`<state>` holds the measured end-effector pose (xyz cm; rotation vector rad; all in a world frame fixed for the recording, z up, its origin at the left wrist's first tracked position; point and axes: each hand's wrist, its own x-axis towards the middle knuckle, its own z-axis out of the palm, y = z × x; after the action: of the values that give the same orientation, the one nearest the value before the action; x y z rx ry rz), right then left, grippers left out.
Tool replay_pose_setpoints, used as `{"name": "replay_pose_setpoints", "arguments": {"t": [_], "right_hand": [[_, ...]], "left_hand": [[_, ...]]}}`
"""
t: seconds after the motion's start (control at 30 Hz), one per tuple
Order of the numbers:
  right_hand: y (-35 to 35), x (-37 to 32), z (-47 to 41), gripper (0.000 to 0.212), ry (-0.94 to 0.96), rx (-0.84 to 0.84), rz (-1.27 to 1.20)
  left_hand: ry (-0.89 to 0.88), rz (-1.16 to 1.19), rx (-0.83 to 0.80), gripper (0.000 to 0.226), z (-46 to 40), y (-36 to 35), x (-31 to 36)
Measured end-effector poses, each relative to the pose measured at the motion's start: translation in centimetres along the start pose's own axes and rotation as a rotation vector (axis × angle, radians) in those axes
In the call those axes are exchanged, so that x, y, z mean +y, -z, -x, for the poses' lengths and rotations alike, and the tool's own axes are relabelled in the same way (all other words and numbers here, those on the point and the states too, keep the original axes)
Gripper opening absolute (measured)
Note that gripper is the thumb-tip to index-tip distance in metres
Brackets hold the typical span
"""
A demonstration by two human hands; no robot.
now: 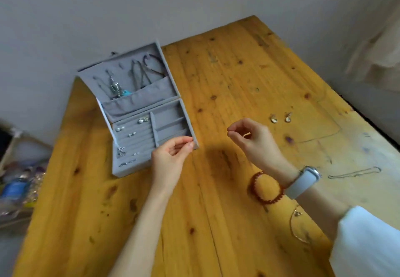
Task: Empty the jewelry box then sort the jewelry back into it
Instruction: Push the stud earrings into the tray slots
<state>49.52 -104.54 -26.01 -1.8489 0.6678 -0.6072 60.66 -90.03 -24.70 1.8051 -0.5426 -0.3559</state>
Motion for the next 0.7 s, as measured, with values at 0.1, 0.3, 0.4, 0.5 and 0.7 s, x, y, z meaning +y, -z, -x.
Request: {"name": "replay_pose_setpoints", "arguments": {"t": [0.1, 0.3, 0.4, 0.5, 0.7], "right_hand": [[-3.6, -1.1, -0.2, 0.007, 0.007, -0.058, 0.009], [-7.7, -2.7, -0.5, 0.007, 0.065, -0.108, 0.046], [-8.5, -2.8, -0.7, 0.008, 0.073, -0.107, 0.057], [-8.7, -2.6, -0.8, 0.007, 0.065, -0.102, 0.066], [-8.8, -2.3, -0.8, 0.005, 0.051, -0.100, 0.079]], "left_hand": [[-0.001, -0.117, 0.112, 0.023, -0.7, 4.8, -1.3], [0.059, -0.398, 0.121, 0.016, -3.4, 10.9, -3.4], [0.070, -0.527, 0.040, 0.012, -3.9, 11.1, -4.3], [0.041, -0.682, -0.012, 0.011, -4.0, 11.0, -4.7], [0.058, -0.736, -0.140, 0.014, -4.6, 11.4, -4.1]]}}
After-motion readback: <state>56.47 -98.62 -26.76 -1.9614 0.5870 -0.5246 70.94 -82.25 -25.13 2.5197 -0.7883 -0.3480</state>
